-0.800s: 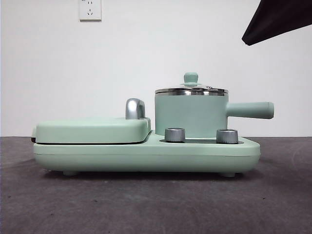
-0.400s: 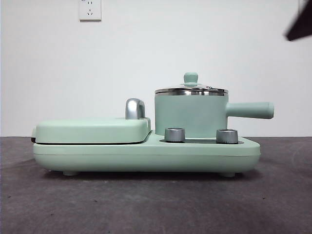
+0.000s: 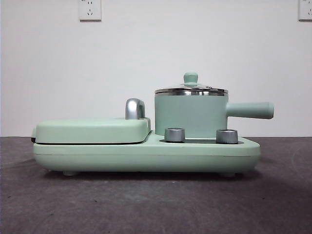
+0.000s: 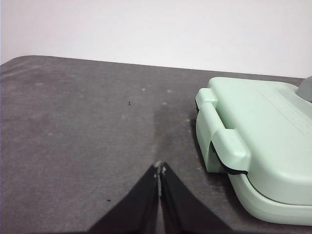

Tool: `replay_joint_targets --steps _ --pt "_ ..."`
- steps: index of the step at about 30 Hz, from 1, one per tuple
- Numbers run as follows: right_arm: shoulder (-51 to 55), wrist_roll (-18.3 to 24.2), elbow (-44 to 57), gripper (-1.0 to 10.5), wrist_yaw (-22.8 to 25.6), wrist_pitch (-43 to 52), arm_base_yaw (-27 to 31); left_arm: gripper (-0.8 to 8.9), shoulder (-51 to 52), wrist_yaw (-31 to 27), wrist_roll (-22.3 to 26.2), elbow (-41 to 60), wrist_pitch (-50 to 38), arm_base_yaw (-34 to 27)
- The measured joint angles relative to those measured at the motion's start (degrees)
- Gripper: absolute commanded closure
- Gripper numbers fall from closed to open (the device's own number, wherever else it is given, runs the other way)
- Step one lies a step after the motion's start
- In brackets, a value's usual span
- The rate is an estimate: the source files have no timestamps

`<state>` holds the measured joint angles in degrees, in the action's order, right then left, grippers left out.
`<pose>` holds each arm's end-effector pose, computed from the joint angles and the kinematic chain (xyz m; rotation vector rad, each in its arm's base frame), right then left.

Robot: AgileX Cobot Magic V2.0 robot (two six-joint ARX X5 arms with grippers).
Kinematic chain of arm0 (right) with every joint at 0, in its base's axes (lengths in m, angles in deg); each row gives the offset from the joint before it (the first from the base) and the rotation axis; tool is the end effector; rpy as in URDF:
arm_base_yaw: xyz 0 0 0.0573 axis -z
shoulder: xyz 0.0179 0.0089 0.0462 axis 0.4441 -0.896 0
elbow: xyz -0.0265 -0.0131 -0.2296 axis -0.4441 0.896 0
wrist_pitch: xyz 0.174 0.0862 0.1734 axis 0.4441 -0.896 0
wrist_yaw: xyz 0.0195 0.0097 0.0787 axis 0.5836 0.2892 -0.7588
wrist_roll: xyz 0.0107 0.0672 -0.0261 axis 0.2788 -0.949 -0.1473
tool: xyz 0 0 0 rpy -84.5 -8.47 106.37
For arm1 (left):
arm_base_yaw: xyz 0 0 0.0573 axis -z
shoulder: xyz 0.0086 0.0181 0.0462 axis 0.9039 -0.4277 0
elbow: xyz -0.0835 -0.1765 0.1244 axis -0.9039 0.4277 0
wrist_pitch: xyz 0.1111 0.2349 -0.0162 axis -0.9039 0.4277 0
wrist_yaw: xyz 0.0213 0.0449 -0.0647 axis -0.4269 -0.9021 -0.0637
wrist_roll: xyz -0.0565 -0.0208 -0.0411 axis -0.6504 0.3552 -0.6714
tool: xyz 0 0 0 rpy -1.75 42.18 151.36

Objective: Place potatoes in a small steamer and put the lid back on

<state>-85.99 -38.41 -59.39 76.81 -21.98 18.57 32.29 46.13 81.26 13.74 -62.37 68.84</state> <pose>0.1622 0.0223 0.1679 -0.1170 0.1308 0.1452 0.1638 -0.0103 0.1598 -0.0921 0.0968 -0.0403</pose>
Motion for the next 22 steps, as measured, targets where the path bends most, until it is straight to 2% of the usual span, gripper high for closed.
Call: replay_joint_targets --steps 5,22 --pt "3.21 0.09 4.22 9.3 -0.02 1.84 0.74 8.08 0.0 0.02 0.0 0.0 -0.04 0.0" --pt "2.99 0.42 4.22 9.3 0.11 3.45 0.79 8.08 0.0 0.0 0.0 0.0 -0.02 0.0"
